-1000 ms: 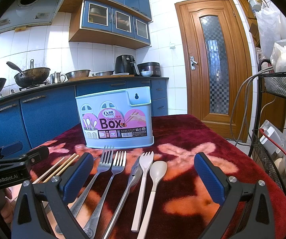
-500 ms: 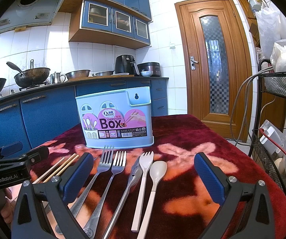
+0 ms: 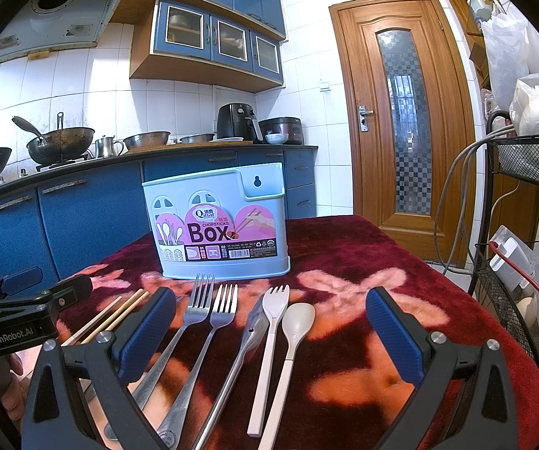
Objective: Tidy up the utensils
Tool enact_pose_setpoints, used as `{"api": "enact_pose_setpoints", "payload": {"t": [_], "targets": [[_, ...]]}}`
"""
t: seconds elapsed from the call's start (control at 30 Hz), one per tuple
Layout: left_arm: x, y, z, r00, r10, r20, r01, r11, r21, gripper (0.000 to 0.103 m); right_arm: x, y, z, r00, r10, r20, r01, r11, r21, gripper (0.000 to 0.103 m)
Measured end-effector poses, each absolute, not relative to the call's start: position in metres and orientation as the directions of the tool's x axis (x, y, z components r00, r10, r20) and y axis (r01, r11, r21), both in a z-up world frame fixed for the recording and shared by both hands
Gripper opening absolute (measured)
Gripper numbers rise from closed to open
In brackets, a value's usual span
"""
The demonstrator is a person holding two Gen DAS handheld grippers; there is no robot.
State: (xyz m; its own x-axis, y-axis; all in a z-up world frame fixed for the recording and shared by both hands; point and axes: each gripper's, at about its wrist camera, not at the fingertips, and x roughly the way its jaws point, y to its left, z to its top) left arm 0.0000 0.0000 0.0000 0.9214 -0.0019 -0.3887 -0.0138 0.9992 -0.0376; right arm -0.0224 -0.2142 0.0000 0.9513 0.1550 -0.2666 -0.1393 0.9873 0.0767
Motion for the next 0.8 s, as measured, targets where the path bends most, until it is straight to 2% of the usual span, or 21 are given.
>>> {"api": "enact_pose_setpoints", "payload": {"t": [0.63, 0.8], "targets": [[0.0, 0.0, 0.0, 0.917, -0.003, -0.4, -0.016, 0.999, -0.043, 0.103, -0.019, -0.214, -0.002, 0.944, 0.161, -0.286, -0.144, 0.986, 0.081, 0.103], [0.007, 0.004, 0.01, 0.892, -0.012, -0.452, -0.012, 0.999, -0.05, 0.103, -0.019, -0.221, 0.006, 0.927, 0.191, -0.323, -0.168, 0.981, 0.1, 0.103]]}}
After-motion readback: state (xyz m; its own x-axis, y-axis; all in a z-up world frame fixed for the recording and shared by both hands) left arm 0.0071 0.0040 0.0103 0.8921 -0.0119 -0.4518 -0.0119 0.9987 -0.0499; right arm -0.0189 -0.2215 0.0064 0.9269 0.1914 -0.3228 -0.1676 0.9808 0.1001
